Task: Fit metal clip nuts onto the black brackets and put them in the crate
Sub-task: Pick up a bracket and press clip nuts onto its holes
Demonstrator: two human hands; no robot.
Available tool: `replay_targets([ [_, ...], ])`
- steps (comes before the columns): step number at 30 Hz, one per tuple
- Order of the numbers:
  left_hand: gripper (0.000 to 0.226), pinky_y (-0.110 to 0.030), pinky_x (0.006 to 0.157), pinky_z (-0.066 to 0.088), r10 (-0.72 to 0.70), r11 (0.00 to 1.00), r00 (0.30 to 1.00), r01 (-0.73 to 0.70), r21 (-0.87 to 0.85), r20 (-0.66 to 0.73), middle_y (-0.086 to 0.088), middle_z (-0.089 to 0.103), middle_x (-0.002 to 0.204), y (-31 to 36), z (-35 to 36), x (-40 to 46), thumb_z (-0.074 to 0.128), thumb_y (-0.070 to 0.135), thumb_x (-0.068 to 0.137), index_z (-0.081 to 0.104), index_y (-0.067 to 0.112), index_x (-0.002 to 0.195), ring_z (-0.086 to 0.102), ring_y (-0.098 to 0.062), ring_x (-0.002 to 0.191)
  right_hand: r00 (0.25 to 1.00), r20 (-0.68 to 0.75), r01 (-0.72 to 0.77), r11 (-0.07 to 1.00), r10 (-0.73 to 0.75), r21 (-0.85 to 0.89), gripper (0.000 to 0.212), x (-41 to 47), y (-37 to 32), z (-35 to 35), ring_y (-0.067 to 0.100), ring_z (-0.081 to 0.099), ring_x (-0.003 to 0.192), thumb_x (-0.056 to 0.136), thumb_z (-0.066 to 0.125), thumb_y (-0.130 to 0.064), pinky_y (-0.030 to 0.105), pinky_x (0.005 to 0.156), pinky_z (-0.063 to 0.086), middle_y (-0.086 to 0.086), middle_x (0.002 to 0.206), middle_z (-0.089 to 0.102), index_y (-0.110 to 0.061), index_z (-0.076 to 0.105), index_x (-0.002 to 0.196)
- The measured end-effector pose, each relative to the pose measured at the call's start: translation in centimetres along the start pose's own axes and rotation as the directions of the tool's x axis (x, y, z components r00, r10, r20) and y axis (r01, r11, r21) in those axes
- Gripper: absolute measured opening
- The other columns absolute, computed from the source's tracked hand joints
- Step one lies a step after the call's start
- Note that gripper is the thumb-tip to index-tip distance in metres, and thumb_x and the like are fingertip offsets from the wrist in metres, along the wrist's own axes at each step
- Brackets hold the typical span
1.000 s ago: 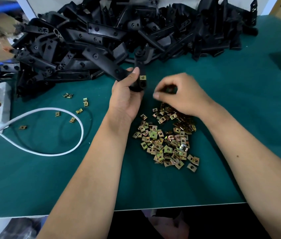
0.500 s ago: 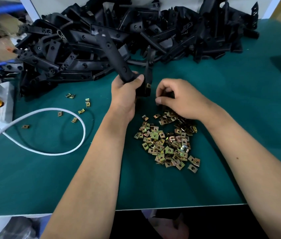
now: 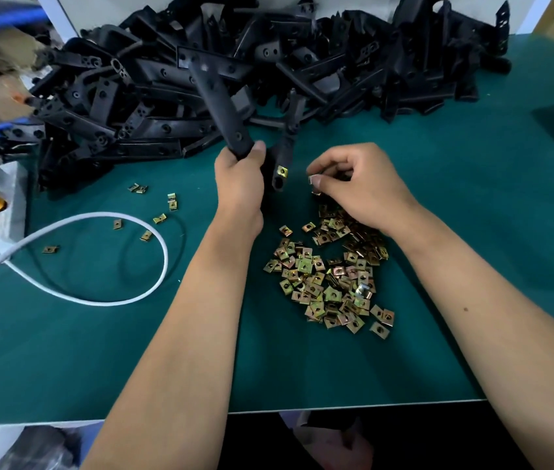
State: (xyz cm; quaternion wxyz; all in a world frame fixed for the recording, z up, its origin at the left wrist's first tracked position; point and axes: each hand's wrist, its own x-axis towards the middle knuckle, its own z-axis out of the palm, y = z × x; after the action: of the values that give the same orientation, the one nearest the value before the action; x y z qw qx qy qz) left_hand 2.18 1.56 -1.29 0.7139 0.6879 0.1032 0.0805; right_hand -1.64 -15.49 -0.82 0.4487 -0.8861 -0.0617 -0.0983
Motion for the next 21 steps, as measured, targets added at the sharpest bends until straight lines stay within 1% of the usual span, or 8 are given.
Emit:
replay_targets([
  [2,0.018,-0.036,0.079,0.046,-0.046,0.995,0.999,0.048,-0.082,0.021,0.001,0.058,0.082,0.1,0.1,-0.1,0.059,0.015,0.101,0.054,0.019,0.084,0.055,-0.02,0.081,0.999,-0.023,-0.022,0.998,0.024,0.067,0.014,-0.1,0.0,0.0,-0.002,0.071,0.083,0.089,0.079,-0.02,0.009,0.078,0.051,-0.011,0.085,0.077,-0.028,0.08,0.1],
  [3,0.017,-0.035,0.075,0.048,-0.064,0.991,0.997,0.07,-0.117,0.052,0.001,0.061,0.08,0.2,0.1,-0.3,0.059,0.013,0.101,0.056,0.018,0.085,0.058,-0.02,0.078,0.999,-0.029,-0.042,0.992,0.045,0.119,0.016,-0.1,-0.1,0.1,-0.001,0.072,0.081,0.088,0.08,-0.018,0.012,0.077,0.054,-0.01,0.084,0.077,-0.027,0.08,0.1],
  [5,0.009,-0.028,0.062,0.053,-0.141,0.952,0.98,0.174,-0.251,0.142,0.0,0.071,0.081,0.5,0.3,-0.8,0.059,0.011,0.1,0.063,0.014,0.093,0.067,-0.018,0.07,0.995,-0.026,-0.083,0.957,0.094,0.277,0.018,-0.1,-0.3,0.4,0.002,0.072,0.073,0.088,0.079,-0.01,0.016,0.07,0.055,-0.007,0.082,0.079,-0.022,0.079,0.1],
  [7,0.008,-0.023,0.052,0.051,-0.204,0.906,0.958,0.263,-0.33,0.204,-0.001,0.074,0.084,0.8,0.5,-1.2,0.057,0.014,0.101,0.065,0.012,0.101,0.067,-0.015,0.065,0.993,-0.031,-0.093,0.905,0.116,0.415,0.015,-0.2,-0.6,0.9,0.007,0.069,0.067,0.092,0.074,-0.004,0.019,0.066,0.055,-0.001,0.081,0.079,-0.016,0.078,0.099],
  [10,0.013,-0.024,0.049,0.051,-0.245,0.848,0.945,0.318,-0.424,0.218,0.0,0.072,0.068,1.1,0.7,-1.6,0.055,0.019,0.104,0.061,0.012,0.095,0.065,-0.015,0.057,0.984,-0.052,-0.117,0.834,0.172,0.539,0.013,-0.3,-1.0,1.1,0.01,0.065,0.065,0.099,0.066,-0.01,0.023,0.063,0.054,0.005,0.078,0.078,-0.013,0.077,0.093],
  [12,0.013,-0.025,0.047,0.052,-0.271,0.803,0.939,0.341,-0.489,0.211,0.0,0.07,0.062,1.3,0.7,-1.7,0.055,0.021,0.105,0.059,0.011,0.098,0.066,-0.017,0.052,0.976,-0.049,-0.145,0.794,0.214,0.59,0.015,-0.3,-1.2,1.1,0.01,0.063,0.065,0.101,0.065,-0.014,0.023,0.061,0.052,0.004,0.076,0.076,-0.012,0.076,0.091],
  [16,0.01,-0.023,0.043,0.046,-0.262,0.82,0.948,0.317,-0.476,0.179,0.003,0.066,0.058,1.2,0.8,-1.8,0.057,0.023,0.105,0.056,0.014,0.099,0.059,-0.014,0.046,0.963,0.011,-0.201,0.696,0.268,0.689,0.016,-0.5,-1.7,1.3,0.009,0.06,0.065,0.101,0.065,-0.017,0.023,0.063,0.051,0.001,0.073,0.073,-0.012,0.075,0.09],
  [21,0.015,-0.023,0.044,0.044,-0.195,0.885,0.958,0.264,-0.383,0.211,0.006,0.068,0.063,1.1,1.0,-2.1,0.056,0.027,0.105,0.056,0.017,0.094,0.056,-0.013,0.047,0.958,0.026,-0.204,0.617,0.285,0.76,0.016,-0.6,-2.1,1.2,0.01,0.06,0.064,0.101,0.065,-0.016,0.021,0.06,0.05,0.002,0.072,0.072,-0.009,0.074,0.09],
])
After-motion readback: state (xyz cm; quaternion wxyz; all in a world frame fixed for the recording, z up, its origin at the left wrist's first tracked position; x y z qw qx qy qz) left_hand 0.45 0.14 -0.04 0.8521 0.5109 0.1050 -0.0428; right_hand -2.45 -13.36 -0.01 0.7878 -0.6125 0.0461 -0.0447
